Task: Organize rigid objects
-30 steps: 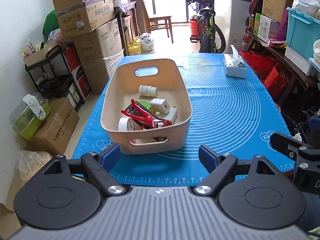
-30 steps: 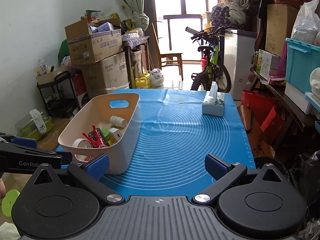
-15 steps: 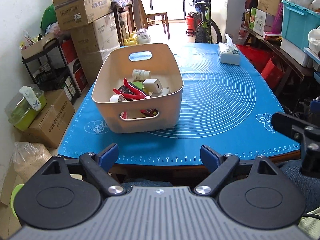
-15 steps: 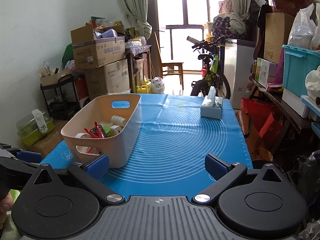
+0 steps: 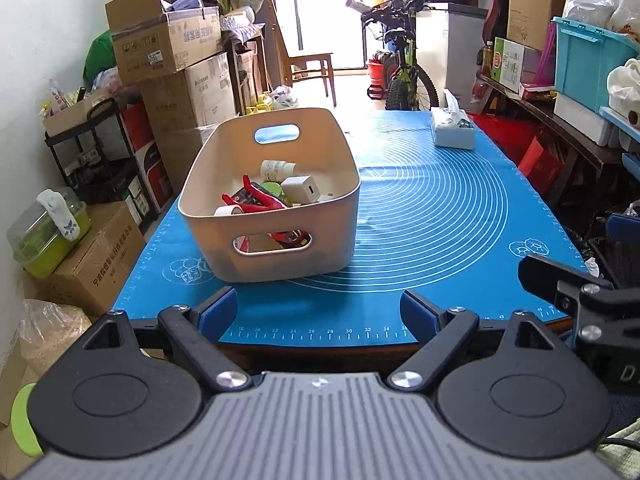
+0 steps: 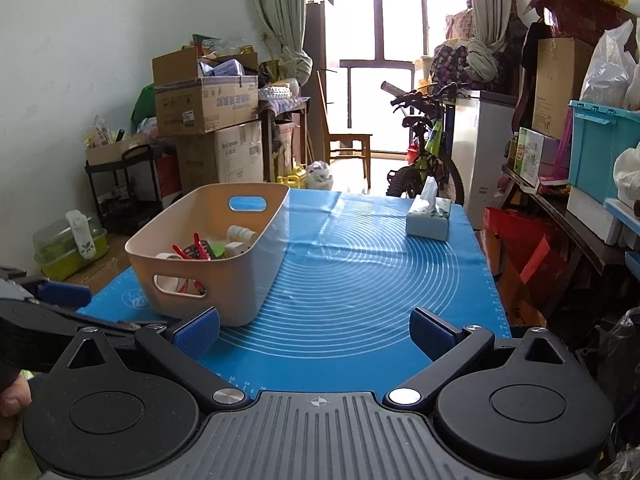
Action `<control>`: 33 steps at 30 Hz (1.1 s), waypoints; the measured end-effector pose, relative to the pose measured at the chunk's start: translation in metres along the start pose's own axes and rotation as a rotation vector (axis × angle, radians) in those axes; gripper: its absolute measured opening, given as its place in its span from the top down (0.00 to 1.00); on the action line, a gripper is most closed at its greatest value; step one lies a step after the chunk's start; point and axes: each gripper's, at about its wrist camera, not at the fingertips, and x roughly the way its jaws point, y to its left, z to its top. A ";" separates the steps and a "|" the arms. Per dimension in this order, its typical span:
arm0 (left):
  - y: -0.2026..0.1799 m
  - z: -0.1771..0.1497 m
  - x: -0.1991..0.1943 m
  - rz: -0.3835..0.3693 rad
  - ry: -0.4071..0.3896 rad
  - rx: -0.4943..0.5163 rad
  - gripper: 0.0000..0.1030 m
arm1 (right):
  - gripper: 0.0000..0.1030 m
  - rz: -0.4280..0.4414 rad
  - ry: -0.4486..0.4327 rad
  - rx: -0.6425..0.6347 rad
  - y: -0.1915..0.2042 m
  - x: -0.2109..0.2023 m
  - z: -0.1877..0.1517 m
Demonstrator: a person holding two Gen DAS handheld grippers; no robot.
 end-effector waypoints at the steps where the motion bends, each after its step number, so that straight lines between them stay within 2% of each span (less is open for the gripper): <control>1: 0.000 -0.001 0.000 0.001 -0.001 0.000 0.15 | 0.03 -0.002 0.000 -0.003 0.002 0.000 0.000; 33: 0.000 -0.003 0.001 -0.007 -0.006 -0.001 0.15 | 0.03 -0.017 -0.006 0.038 -0.005 -0.001 -0.001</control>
